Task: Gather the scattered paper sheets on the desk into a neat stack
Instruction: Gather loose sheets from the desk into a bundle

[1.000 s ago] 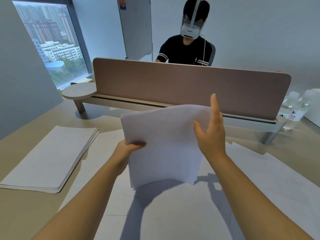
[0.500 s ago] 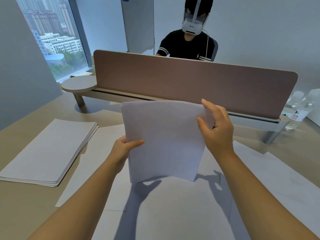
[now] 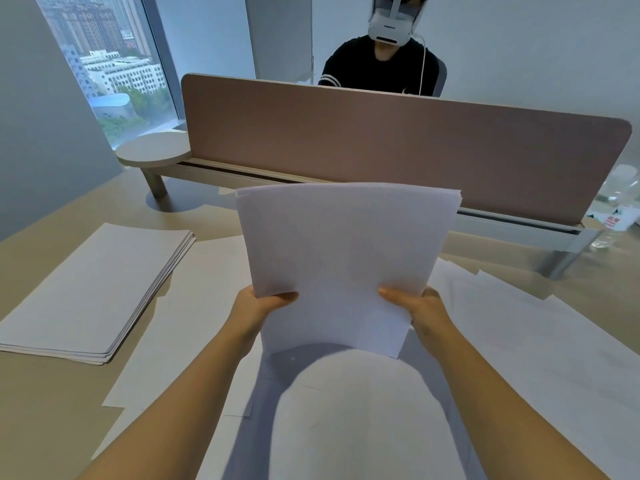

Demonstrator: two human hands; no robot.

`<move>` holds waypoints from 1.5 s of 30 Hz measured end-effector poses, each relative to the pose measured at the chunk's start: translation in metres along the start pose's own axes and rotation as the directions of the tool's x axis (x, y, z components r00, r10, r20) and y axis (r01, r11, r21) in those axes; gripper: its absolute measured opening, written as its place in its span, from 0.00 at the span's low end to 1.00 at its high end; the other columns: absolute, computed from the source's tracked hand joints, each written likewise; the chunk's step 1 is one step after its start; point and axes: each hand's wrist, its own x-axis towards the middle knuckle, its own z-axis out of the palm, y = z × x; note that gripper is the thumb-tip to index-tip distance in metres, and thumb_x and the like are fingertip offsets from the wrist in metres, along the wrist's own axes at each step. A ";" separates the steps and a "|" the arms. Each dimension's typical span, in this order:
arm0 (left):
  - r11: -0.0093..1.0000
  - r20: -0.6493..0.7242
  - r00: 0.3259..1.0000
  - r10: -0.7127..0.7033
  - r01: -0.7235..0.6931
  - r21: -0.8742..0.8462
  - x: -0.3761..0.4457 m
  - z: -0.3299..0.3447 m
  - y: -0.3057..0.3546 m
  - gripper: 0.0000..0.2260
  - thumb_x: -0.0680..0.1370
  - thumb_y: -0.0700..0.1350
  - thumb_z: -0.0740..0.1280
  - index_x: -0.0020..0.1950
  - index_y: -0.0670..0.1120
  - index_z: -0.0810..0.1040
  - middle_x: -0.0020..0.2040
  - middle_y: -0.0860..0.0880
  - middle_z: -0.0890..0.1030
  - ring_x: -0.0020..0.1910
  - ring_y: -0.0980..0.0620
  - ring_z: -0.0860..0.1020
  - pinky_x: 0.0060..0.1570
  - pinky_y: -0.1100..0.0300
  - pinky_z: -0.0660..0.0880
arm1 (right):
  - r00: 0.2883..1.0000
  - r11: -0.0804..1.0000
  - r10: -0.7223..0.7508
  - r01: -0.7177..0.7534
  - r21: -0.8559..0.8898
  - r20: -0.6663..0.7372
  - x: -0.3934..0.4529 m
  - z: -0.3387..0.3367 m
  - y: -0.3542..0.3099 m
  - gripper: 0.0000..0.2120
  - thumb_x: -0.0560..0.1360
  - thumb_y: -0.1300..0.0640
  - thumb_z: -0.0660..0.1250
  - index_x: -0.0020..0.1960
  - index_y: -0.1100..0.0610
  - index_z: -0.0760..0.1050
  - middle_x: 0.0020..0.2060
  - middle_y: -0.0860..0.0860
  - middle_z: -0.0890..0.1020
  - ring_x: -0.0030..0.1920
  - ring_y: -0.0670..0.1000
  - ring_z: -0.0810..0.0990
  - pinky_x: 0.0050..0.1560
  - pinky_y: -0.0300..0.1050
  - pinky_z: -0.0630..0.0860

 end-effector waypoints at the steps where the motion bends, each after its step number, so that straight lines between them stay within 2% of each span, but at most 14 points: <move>1: 1.000 -0.022 1.000 0.002 -0.002 -0.011 0.000 0.003 -0.004 0.24 0.60 0.42 0.72 0.55 0.43 0.75 0.50 0.46 0.79 0.53 0.43 0.76 0.56 0.48 0.74 | 1.000 1.000 0.015 -0.014 0.022 -0.021 -0.001 0.004 0.005 0.13 0.69 0.65 0.70 0.52 0.59 0.75 0.47 0.55 0.79 0.48 0.57 0.77 0.51 0.49 0.72; 5: 0.997 -0.031 0.999 0.009 -0.011 -0.075 0.002 0.013 -0.003 0.22 0.60 0.42 0.72 0.54 0.43 0.76 0.47 0.48 0.81 0.49 0.44 0.79 0.52 0.51 0.76 | 0.998 0.998 -0.051 0.053 0.040 -0.038 0.000 0.005 -0.001 0.11 0.69 0.65 0.70 0.49 0.56 0.74 0.44 0.52 0.79 0.44 0.55 0.77 0.50 0.48 0.72; 8: 0.996 -0.052 0.999 -0.011 0.006 -0.090 0.001 0.011 -0.010 0.21 0.59 0.43 0.71 0.52 0.44 0.77 0.47 0.48 0.81 0.47 0.47 0.79 0.50 0.52 0.77 | 0.996 0.996 -0.085 0.085 -0.031 0.003 0.001 -0.006 0.000 0.16 0.70 0.65 0.70 0.57 0.60 0.74 0.48 0.52 0.79 0.48 0.53 0.77 0.53 0.47 0.72; 12: 0.996 -0.126 0.989 -0.072 0.066 -0.052 -0.010 0.021 -0.041 0.15 0.65 0.37 0.75 0.50 0.42 0.78 0.43 0.50 0.81 0.45 0.46 0.78 0.51 0.51 0.76 | 0.999 1.000 -0.020 0.020 0.006 -0.032 -0.005 -0.006 0.027 0.22 0.70 0.67 0.69 0.64 0.66 0.71 0.51 0.52 0.76 0.51 0.52 0.74 0.55 0.42 0.69; 15: 0.998 -0.235 0.971 -0.051 0.044 -0.035 -0.009 0.027 -0.044 0.12 0.71 0.33 0.70 0.53 0.42 0.76 0.43 0.48 0.80 0.47 0.44 0.77 0.52 0.52 0.74 | 0.998 0.999 0.004 -0.002 0.035 -0.063 -0.005 -0.002 0.033 0.22 0.71 0.65 0.69 0.64 0.65 0.70 0.54 0.53 0.77 0.53 0.54 0.74 0.55 0.42 0.69; 18: 0.999 -0.210 0.977 -0.048 0.051 0.009 -0.008 0.029 -0.042 0.14 0.72 0.34 0.69 0.56 0.42 0.75 0.49 0.45 0.78 0.50 0.44 0.76 0.51 0.53 0.73 | 0.997 1.000 0.021 -0.020 0.018 -0.074 -0.004 -0.002 0.034 0.22 0.72 0.63 0.69 0.65 0.64 0.70 0.60 0.58 0.77 0.55 0.56 0.75 0.55 0.44 0.70; 22: 0.994 -0.249 0.962 -0.111 0.113 -0.009 -0.016 0.033 -0.045 0.14 0.73 0.34 0.69 0.57 0.43 0.76 0.50 0.47 0.77 0.50 0.46 0.75 0.50 0.56 0.71 | 0.994 0.997 0.064 -0.067 -0.026 -0.084 -0.008 0.003 0.037 0.22 0.74 0.60 0.67 0.66 0.63 0.68 0.62 0.58 0.75 0.54 0.55 0.74 0.53 0.43 0.68; 28: 0.999 -0.321 0.947 -0.020 0.032 0.030 -0.013 -0.009 -0.016 0.09 0.76 0.40 0.65 0.57 0.44 0.73 0.47 0.49 0.76 0.44 0.50 0.75 0.43 0.59 0.72 | 0.998 0.991 -0.055 0.053 -0.119 -0.009 -0.010 0.041 0.009 0.20 0.76 0.59 0.63 0.66 0.63 0.68 0.54 0.54 0.75 0.50 0.50 0.71 0.52 0.41 0.68; 31: 0.995 -0.355 0.935 0.012 0.025 0.098 -0.003 -0.048 0.001 0.12 0.78 0.42 0.63 0.61 0.43 0.72 0.52 0.49 0.73 0.50 0.48 0.71 0.49 0.56 0.69 | 0.995 0.988 -0.090 0.095 -0.124 0.043 -0.008 0.082 -0.001 0.18 0.78 0.60 0.60 0.67 0.62 0.68 0.56 0.54 0.76 0.51 0.51 0.73 0.52 0.43 0.70; 33: 0.990 -0.349 0.937 0.018 0.033 0.140 0.007 -0.081 0.009 0.07 0.78 0.41 0.61 0.56 0.46 0.71 0.50 0.48 0.75 0.49 0.47 0.72 0.44 0.57 0.70 | 0.994 0.993 -0.088 0.093 -0.078 0.059 -0.004 0.115 -0.002 0.14 0.79 0.60 0.58 0.64 0.57 0.69 0.54 0.52 0.77 0.51 0.51 0.75 0.51 0.43 0.72; 36: 0.968 -0.359 0.933 0.024 0.068 0.242 0.026 -0.141 0.018 0.04 0.78 0.38 0.58 0.52 0.43 0.70 0.45 0.47 0.74 0.47 0.47 0.72 0.39 0.58 0.69 | 0.998 0.997 -0.042 0.044 -0.056 0.047 0.006 0.171 -0.001 0.06 0.78 0.64 0.57 0.51 0.55 0.70 0.42 0.48 0.77 0.42 0.48 0.76 0.39 0.37 0.73; 39: 0.934 -0.362 0.932 -0.010 0.138 0.330 0.048 -0.209 0.024 0.07 0.78 0.35 0.54 0.51 0.42 0.69 0.48 0.45 0.73 0.47 0.47 0.71 0.41 0.58 0.68 | 0.999 0.990 0.037 -0.032 -0.141 0.029 0.023 0.232 0.006 0.14 0.76 0.69 0.55 0.34 0.57 0.64 0.31 0.51 0.70 0.31 0.48 0.68 0.35 0.38 0.68; 43: 0.875 -0.368 0.927 -0.074 0.237 0.422 0.076 -0.308 0.019 0.07 0.78 0.34 0.52 0.48 0.41 0.68 0.45 0.45 0.71 0.45 0.46 0.69 0.37 0.60 0.64 | 0.985 0.936 0.158 -0.127 -0.329 0.070 0.038 0.318 0.026 0.17 0.73 0.70 0.55 0.30 0.57 0.57 0.26 0.52 0.62 0.26 0.50 0.59 0.27 0.37 0.57; 45: 0.845 -0.382 0.920 -0.091 0.274 0.459 0.085 -0.337 0.013 0.08 0.77 0.34 0.52 0.42 0.41 0.69 0.40 0.45 0.71 0.43 0.46 0.68 0.40 0.58 0.63 | 0.979 0.917 0.185 -0.140 -0.374 0.088 0.039 0.340 0.034 0.18 0.73 0.70 0.57 0.29 0.57 0.58 0.26 0.53 0.61 0.27 0.50 0.60 0.30 0.40 0.58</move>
